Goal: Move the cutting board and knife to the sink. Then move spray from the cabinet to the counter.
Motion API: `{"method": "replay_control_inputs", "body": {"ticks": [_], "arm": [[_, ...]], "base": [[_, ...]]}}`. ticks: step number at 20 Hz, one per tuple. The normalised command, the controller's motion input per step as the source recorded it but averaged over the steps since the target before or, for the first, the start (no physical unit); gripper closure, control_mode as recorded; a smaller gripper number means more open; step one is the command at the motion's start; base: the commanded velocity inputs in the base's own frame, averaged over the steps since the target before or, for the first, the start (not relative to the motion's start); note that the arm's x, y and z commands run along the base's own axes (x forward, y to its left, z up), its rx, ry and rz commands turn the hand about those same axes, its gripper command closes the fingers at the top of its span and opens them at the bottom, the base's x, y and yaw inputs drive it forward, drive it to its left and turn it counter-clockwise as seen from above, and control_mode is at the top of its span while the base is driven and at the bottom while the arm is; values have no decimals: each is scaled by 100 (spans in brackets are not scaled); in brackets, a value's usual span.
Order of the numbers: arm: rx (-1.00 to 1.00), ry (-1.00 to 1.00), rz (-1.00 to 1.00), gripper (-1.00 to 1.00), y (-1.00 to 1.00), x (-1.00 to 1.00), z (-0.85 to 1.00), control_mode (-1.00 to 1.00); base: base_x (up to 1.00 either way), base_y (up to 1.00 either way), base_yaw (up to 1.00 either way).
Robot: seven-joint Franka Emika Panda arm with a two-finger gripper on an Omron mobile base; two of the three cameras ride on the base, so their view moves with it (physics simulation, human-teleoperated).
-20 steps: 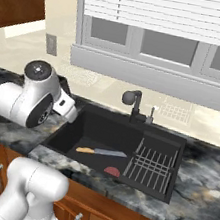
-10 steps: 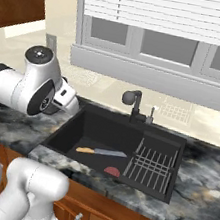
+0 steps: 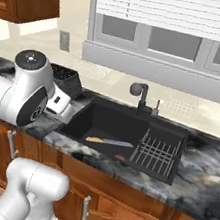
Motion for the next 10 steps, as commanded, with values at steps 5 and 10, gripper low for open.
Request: {"method": "replay_control_inputs", "body": {"ticks": [5,10], "arm": [[0,0,0,-100,0,0,0,100],[0,0,0,-100,0,0,0,100]], "base": [[-100,12,13],[-100,22,7]]}}
